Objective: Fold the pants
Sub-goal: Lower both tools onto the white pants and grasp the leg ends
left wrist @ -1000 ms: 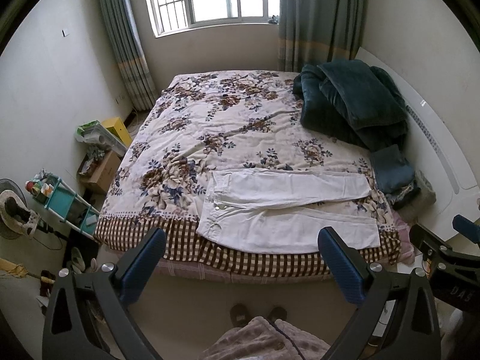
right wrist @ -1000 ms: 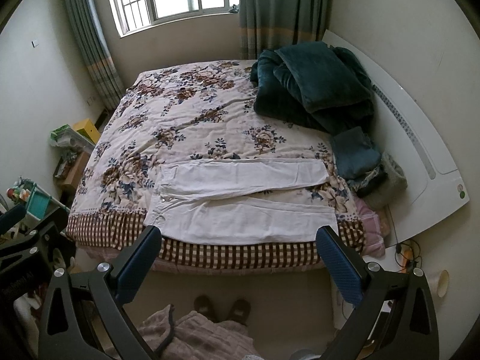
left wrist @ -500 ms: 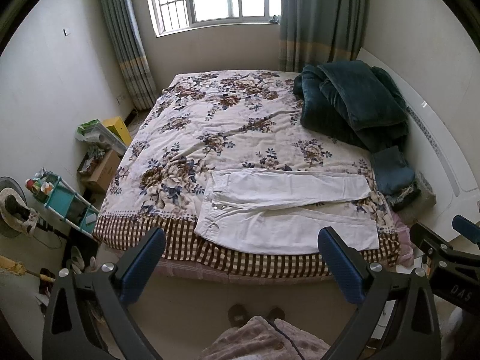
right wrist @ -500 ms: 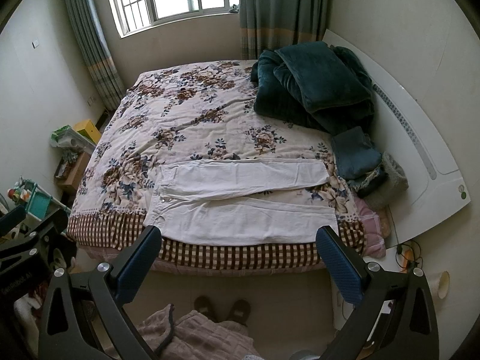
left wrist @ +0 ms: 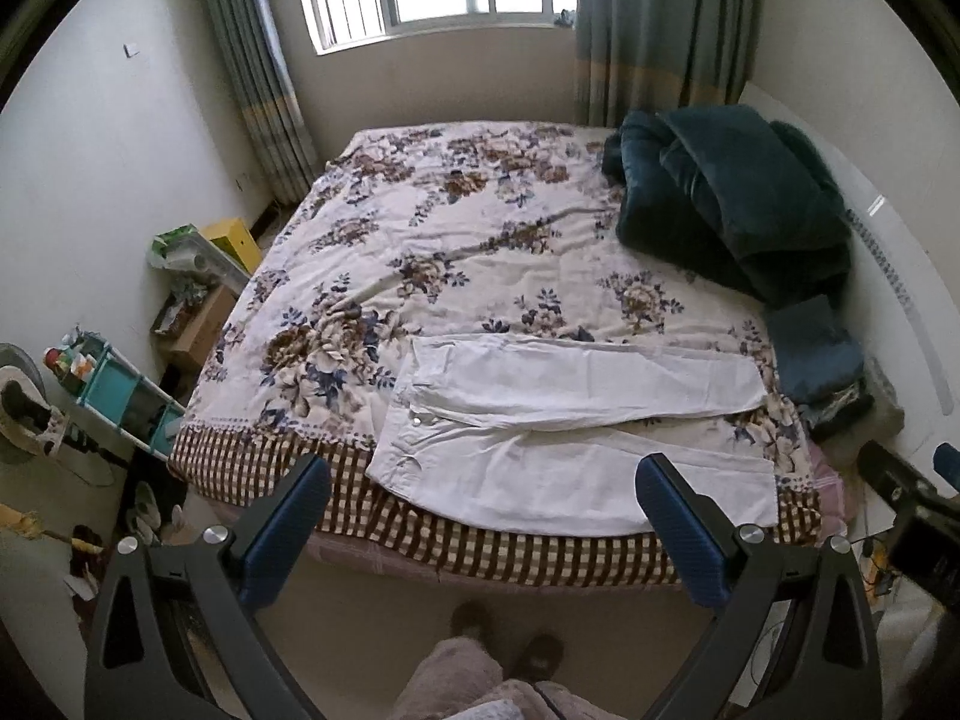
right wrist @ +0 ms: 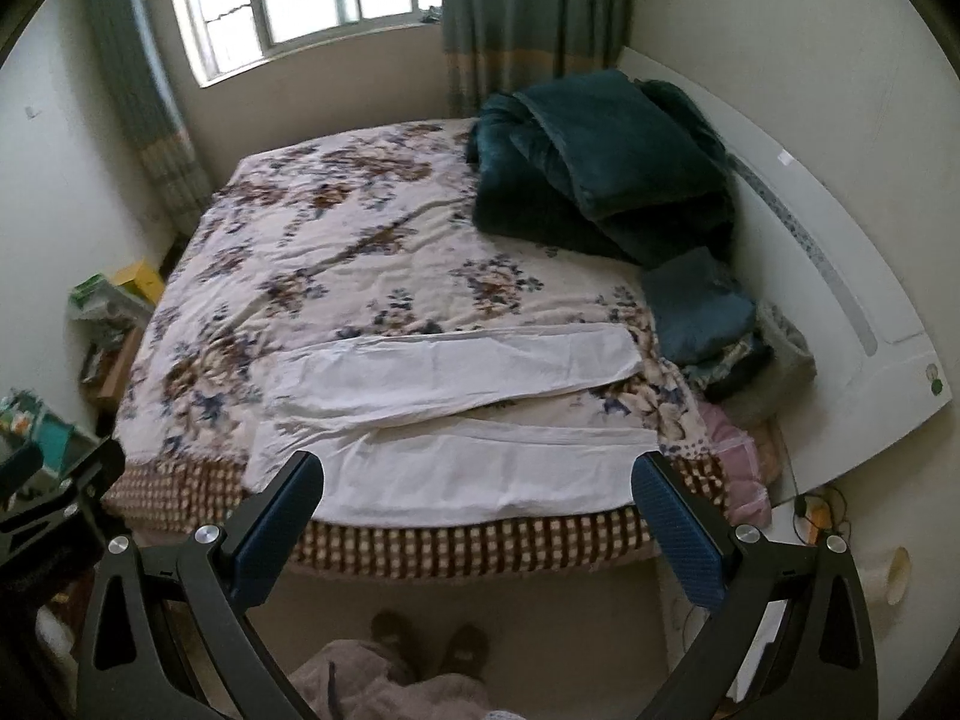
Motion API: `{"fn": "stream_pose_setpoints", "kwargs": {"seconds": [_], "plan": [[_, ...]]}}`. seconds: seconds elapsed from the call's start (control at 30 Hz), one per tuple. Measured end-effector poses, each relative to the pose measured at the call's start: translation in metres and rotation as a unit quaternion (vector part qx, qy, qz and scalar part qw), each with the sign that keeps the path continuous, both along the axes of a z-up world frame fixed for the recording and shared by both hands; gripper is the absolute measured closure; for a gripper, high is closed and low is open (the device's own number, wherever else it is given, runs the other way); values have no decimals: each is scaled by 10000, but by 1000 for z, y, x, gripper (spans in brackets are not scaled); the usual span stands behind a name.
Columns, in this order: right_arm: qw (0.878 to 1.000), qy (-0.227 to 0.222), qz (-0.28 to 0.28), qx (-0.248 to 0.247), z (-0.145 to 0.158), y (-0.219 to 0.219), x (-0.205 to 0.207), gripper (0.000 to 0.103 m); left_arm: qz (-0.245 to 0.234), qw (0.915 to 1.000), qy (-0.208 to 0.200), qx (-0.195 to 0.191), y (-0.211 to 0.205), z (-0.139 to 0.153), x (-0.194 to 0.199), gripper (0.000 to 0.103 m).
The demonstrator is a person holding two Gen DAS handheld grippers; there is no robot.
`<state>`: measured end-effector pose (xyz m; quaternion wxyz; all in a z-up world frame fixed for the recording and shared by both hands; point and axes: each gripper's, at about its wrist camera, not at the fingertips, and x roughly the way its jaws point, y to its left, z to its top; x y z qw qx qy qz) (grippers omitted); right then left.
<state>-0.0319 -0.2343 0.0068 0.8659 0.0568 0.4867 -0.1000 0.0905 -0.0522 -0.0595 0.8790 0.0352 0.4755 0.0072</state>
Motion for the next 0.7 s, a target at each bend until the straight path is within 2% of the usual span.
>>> {"fn": "stream_pose_setpoints", "kwargs": {"seconds": [0.17, 0.4, 0.57, 0.7], "plan": [[9994, 176, -293, -48, -42, -29, 57, 0, -170, 9997, 143, 131, -11, -29, 57, 0], [9950, 587, -805, 28, -115, -61, 162, 0, -379, 9975, 587, 58, -18, -85, 167, 0], [9898, 935, -1069, 108, -180, -87, 246, 0, -445, 9944, 950, 130, -21, -145, 255, 0], [9840, 1350, -1155, 125, -256, -111, 313, 0, -466, 9898, 1298, 356, -33, -211, 320, 0]]}}
